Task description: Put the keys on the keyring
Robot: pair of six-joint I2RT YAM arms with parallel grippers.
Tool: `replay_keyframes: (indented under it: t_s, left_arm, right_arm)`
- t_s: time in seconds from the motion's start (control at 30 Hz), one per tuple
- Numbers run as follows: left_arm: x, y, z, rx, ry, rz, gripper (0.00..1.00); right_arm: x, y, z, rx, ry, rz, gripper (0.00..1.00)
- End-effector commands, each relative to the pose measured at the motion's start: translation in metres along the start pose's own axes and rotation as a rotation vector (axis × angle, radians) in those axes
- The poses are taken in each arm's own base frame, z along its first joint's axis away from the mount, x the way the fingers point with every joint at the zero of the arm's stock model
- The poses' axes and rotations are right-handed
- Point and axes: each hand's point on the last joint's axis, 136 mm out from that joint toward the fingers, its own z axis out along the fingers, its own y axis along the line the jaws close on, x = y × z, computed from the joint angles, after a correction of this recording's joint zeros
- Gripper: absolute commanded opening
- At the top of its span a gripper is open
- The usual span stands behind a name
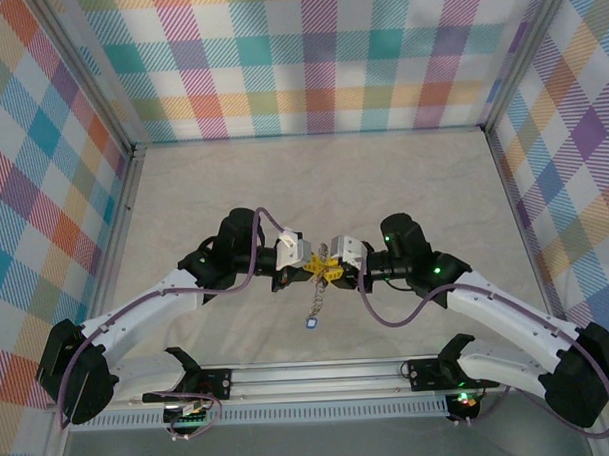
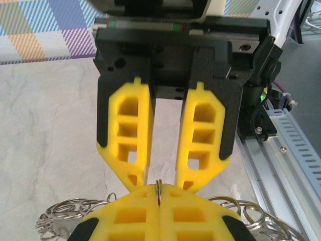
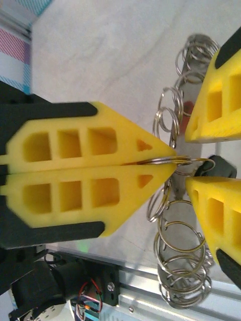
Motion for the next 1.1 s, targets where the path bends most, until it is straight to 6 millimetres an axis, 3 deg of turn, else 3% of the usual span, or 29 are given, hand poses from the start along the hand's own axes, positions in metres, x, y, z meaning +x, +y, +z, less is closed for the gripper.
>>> replay_keyframes:
  t_s: [0.0, 0.2, 0.37, 0.63, 1.07]
  left_arm:
    - [-0.017, -0.001, -0.005, 0.013, -0.064, 0.035, 0.0]
    - [-0.018, -0.002, -0.006, 0.012, -0.071, 0.043, 0.0]
    - [-0.018, -0.002, -0.006, 0.018, -0.077, 0.042, 0.0]
    - [-0.021, -0.002, -0.007, 0.005, -0.089, 0.052, 0.0]
    - [-0.023, -0.004, -0.009, 0.007, -0.115, 0.068, 0.0]
  right_arm:
    - [-0.009, -0.002, -0.005, 0.021, -0.033, -0.049, 0.24]
    - [-0.01, 0.0, -0.005, 0.017, -0.044, -0.05, 0.24]
    - [-0.009, 0.004, -0.003, -0.018, -0.044, -0.039, 0.11]
    - [-0.003, 0.006, 0.004, -0.047, -0.04, -0.004, 0.22]
    - [-0.01, 0.005, 0.016, -0.098, -0.079, 0.029, 0.15]
